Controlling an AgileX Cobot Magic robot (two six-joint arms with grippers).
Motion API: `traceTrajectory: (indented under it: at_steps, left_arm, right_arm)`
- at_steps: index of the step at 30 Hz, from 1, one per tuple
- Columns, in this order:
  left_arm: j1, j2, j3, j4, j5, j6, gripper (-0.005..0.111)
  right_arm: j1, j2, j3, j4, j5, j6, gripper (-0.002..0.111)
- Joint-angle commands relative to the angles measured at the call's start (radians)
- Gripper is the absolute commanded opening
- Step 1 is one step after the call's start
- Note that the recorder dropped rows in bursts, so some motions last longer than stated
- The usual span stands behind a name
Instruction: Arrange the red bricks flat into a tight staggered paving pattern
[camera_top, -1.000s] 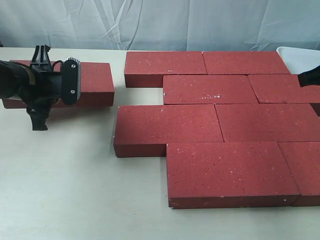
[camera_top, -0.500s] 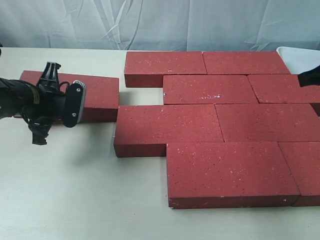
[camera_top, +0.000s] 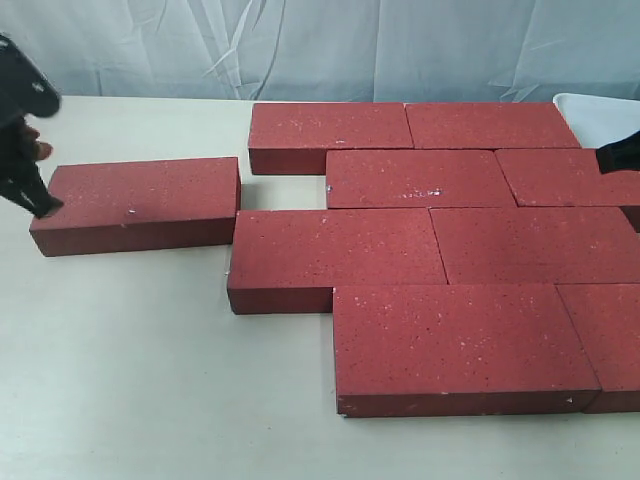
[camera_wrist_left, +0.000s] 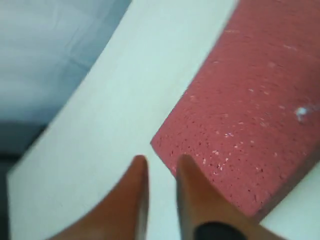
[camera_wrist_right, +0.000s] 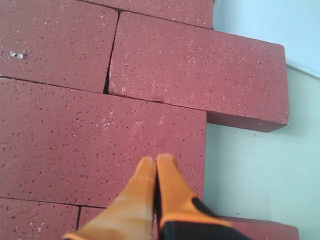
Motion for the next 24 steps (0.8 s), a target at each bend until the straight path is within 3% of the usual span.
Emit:
traceTrajectory:
  at_steps: [1, 3, 7, 9, 24]
  left_arm:
    - [0.114, 0.075, -0.114, -0.293, 0.257, -0.142, 0.002]
    - [0.156, 0.132, -0.152, -0.185, 0.302, -0.314, 0.002]
    - [0.194, 0.233, -0.188, 0.110, 0.237, -0.728, 0.002]
    - [0.199, 0.277, -0.216, 0.170, 0.241, -0.819, 0.002]
    - [0.169, 0.469, -0.348, 0.029, 0.261, -0.835, 0.002]
  right_arm:
    - [-0.006, -0.006, 0.001, 0.000, -0.008, 0.000, -0.001]
    - [-0.006, -0.006, 0.001, 0.000, -0.008, 0.000, -0.001]
    - [-0.006, -0.006, 0.001, 0.000, -0.008, 0.000, -0.001]
    - [-0.006, -0.006, 0.001, 0.000, -0.008, 0.000, -0.001]
    - [-0.006, -0.006, 0.001, 0.000, -0.006, 0.000, -0.001]
